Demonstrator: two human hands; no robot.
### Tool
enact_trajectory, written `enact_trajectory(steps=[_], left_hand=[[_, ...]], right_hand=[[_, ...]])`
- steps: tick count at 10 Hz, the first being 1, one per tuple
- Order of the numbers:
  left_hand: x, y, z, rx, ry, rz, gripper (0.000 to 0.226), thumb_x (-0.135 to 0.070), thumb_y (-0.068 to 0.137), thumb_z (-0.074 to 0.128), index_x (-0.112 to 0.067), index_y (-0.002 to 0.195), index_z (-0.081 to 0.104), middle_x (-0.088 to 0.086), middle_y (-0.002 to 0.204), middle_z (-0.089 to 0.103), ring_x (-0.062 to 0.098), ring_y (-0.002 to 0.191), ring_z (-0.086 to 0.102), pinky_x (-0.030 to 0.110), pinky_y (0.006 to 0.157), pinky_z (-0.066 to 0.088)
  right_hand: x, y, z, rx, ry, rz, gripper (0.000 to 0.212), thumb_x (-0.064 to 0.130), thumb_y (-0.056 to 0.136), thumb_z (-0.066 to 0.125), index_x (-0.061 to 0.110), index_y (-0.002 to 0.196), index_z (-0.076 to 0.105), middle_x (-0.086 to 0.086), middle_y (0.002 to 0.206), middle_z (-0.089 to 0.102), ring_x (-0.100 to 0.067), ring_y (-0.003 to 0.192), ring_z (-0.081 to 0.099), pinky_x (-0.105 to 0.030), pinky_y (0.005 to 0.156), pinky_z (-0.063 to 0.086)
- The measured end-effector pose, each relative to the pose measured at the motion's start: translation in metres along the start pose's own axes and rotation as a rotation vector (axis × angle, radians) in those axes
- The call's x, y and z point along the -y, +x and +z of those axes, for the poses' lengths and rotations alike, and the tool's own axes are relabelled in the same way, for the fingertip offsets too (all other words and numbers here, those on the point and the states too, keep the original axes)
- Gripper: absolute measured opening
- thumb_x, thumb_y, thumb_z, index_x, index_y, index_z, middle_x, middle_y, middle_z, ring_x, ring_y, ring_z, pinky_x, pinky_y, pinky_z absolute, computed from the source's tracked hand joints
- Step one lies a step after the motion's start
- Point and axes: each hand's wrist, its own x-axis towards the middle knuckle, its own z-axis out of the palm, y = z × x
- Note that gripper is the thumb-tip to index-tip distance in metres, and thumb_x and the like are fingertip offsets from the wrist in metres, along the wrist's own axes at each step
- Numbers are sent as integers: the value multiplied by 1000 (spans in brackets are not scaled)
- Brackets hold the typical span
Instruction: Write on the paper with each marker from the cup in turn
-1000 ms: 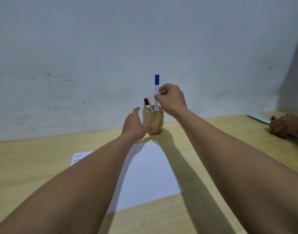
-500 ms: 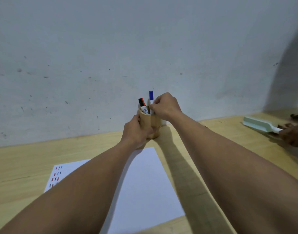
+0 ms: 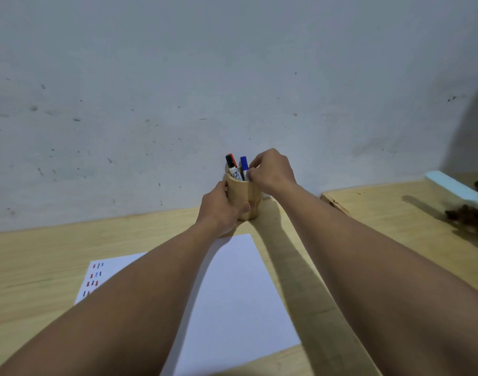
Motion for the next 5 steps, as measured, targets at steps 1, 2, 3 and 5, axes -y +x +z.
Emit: enact_trajectory(steps=[1, 2, 3, 5], left_hand=[[-2, -1, 0, 8, -1, -11, 65, -34, 74, 84, -20, 130, 54, -3, 117, 66, 19, 103, 64, 37, 91, 54], [-6, -5, 0, 0, 49, -33, 60, -37, 77, 81, -19, 127, 55, 0, 117, 66, 22, 102, 64, 40, 89, 55], [-7, -8, 0, -12, 94, -40, 54, -39, 82, 75, -18, 128, 55, 2, 118, 67, 25, 103, 65, 41, 89, 54], [-24, -21, -11, -34, 227, -31, 55, -35, 91, 66, -15, 140, 49, 8, 130, 63, 28, 118, 59, 35, 91, 49]], right_hand=[[2, -8, -6, -21, -7, -20, 19, 4, 89, 63, 3, 104, 75, -13, 106, 72, -30, 99, 68, -40, 85, 59], [5, -16, -12, -4, -29, -29, 21, 6, 90, 60, 4, 106, 74, -13, 109, 72, -30, 99, 68, -42, 88, 59], [6, -24, -17, 9, -44, -32, 25, 11, 93, 58, 2, 112, 72, -14, 112, 72, -31, 100, 69, -43, 90, 59], [8, -42, -26, 81, -24, -14, 40, 29, 101, 53, 6, 132, 62, -12, 135, 64, -31, 122, 61, -40, 98, 50]])
